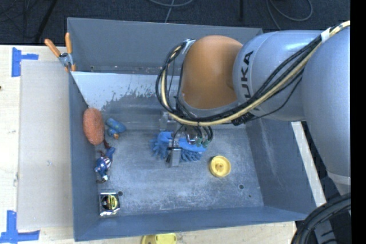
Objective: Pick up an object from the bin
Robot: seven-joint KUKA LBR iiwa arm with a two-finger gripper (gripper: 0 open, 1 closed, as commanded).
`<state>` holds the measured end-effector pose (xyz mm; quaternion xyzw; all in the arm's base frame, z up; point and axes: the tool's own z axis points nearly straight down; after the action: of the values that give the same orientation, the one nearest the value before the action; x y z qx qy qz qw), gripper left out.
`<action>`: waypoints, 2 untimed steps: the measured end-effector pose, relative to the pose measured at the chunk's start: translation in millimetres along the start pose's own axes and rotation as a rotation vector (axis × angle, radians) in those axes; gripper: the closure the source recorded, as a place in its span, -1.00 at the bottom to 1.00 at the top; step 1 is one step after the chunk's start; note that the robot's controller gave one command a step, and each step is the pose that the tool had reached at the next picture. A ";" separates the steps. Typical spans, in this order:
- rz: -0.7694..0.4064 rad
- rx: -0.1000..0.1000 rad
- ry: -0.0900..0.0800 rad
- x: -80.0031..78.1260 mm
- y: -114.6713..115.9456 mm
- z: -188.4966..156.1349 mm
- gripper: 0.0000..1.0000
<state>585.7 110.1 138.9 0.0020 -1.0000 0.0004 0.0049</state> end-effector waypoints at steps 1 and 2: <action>0.002 -0.001 -0.008 -1.9 -0.4 -4.7 -1.00; -0.021 -0.002 -0.012 -4.8 -12.0 26.4 -1.00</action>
Offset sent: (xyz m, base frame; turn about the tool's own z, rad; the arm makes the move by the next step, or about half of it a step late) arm 0.0043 -0.0212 -0.0474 -0.0327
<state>590.3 98.1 112.5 0.0125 -0.9999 -0.0005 -0.0013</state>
